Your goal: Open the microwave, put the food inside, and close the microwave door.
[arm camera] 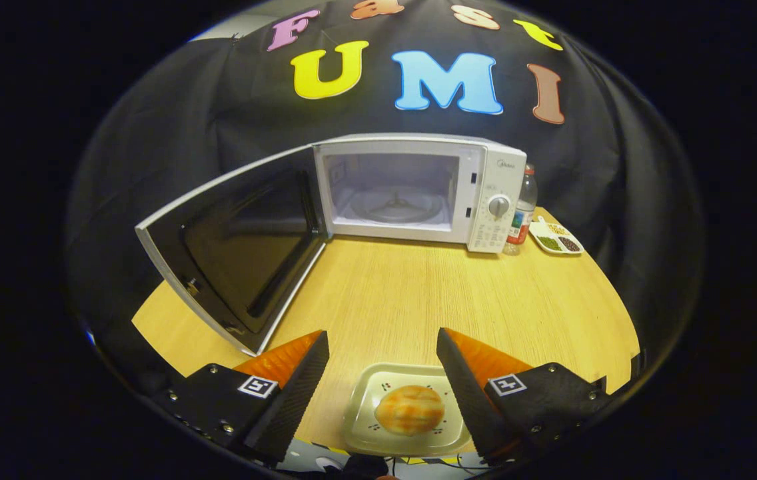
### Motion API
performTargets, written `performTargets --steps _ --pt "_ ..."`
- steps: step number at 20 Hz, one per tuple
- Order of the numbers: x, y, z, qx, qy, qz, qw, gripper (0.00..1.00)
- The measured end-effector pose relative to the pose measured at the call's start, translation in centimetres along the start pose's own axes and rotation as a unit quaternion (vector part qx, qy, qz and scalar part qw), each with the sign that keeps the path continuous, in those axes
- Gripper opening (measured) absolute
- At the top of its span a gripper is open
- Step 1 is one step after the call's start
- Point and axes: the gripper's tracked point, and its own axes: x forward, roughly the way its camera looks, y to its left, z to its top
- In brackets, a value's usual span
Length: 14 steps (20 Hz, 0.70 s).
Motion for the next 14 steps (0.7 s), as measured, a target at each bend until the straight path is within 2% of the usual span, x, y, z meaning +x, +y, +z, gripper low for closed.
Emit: performTargets --steps 7,14 --pt "1.5 -2.1 -5.4 -0.015 0.093 -0.017 0.995 0.99" --pt "1.9 -2.6 -9.3 0.015 0.16 0.0 0.987 0.99"
